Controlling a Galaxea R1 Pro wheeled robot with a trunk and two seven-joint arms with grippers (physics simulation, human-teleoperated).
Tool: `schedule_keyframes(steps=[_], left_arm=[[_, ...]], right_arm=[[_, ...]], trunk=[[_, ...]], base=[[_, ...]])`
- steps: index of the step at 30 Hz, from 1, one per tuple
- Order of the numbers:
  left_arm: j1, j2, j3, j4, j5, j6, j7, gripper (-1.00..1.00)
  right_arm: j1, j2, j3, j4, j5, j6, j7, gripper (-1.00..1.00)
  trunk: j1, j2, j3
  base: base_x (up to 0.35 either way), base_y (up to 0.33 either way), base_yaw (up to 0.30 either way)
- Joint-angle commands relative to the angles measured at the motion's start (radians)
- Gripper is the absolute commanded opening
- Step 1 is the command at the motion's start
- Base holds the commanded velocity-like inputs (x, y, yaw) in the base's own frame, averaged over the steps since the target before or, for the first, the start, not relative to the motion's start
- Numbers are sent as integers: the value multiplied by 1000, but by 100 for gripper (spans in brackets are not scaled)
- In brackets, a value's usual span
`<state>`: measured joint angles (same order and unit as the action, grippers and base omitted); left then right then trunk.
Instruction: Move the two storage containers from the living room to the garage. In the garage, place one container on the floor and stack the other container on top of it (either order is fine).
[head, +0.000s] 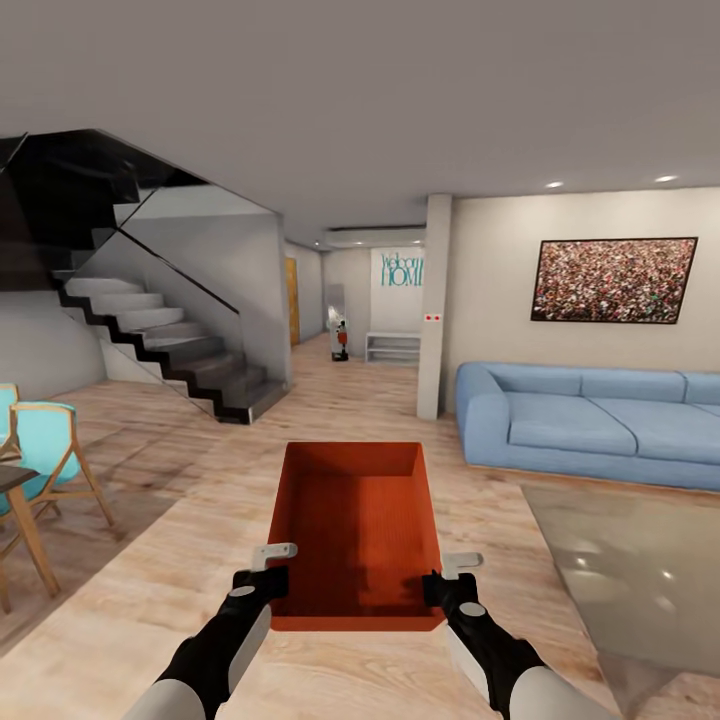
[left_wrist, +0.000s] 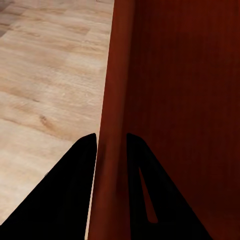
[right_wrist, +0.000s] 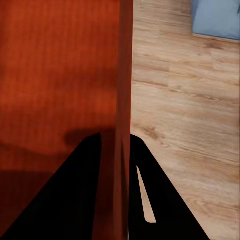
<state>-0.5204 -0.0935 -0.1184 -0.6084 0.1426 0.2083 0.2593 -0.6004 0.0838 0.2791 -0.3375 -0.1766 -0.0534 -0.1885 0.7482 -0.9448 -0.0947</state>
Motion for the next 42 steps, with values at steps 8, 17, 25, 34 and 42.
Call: schedule_keyframes(steps=[8,17,25,34,42], left_arm=[[-1,4,-2,-4,-18,8,38,-100],[-1,5,-2,-2,-18,8,38,-100],[-1,5,-1,-2,-18,8,38,-100],[-1,6,-1,-2,-18,8,38,-100],[-1,8,-1,0,-18,8,38,-100]], right_arm=[[-1,-1,10,2,-18,4,-5,-100],[-1,-1,12,2,-18,-4,-5,-100],[-1,-1,12,2,-18,-3,-5,-100],[-1,-1,11,2,-19,-6,-5,-100],[-1,-1,9,2,-21,-6,-6,-100]], trunk=[[1,-1,-2],[1,-1,-2],[1,-1,-2],[1,-1,-2],[1,-1,-2]], base=[[321,0,0],[321,0,0],[321,0,158],[321,0,147],[321,0,3]])
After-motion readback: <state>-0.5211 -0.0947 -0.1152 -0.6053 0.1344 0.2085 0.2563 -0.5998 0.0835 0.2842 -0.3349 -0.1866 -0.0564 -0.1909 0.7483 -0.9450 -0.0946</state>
